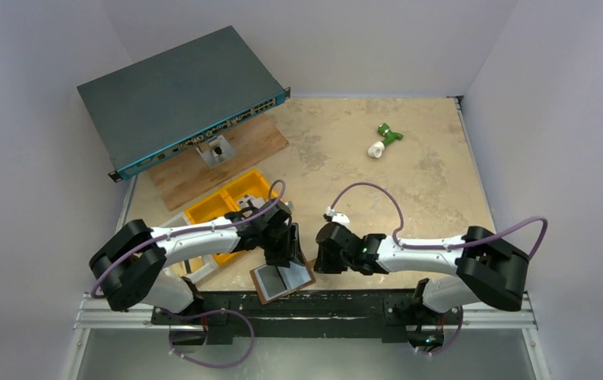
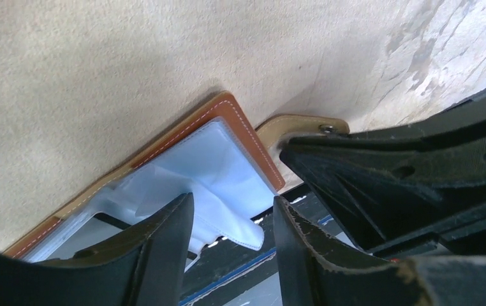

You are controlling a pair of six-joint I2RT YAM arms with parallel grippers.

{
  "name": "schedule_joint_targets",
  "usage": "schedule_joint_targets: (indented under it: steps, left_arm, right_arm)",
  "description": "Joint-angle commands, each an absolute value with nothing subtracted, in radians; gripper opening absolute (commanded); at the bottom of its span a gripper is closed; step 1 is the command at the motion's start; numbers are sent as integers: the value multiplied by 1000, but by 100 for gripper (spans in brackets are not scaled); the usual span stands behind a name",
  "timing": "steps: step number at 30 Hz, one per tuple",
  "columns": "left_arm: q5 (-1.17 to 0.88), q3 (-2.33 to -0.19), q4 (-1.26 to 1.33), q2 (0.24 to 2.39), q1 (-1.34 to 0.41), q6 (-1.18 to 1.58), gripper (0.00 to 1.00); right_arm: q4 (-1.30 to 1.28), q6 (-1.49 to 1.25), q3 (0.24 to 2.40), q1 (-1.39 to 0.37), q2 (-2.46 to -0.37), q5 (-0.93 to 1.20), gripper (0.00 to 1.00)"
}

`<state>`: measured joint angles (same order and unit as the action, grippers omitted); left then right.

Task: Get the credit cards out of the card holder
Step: Remove the credit card from the card holder.

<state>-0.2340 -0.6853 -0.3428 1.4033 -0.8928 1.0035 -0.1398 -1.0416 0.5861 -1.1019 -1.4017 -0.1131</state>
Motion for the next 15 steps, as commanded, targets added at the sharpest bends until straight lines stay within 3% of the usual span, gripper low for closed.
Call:
schedule_joint_targets:
  steps: [1,8,15]
  left_arm:
    - [-264,-720,-252,1430,-901,1009,51]
    - [-268,-749,-236,1418,-906,1003,60]
    - [-259,-784,-265,1414,-908,990,61]
  right_arm:
    - [-193,-1069,564,-1110,-1303,-157,10]
    - [-240,-1062,592,-1110,-1246,-175,10]
    - [-225,-1041,612,-1126,-1203,-168,10]
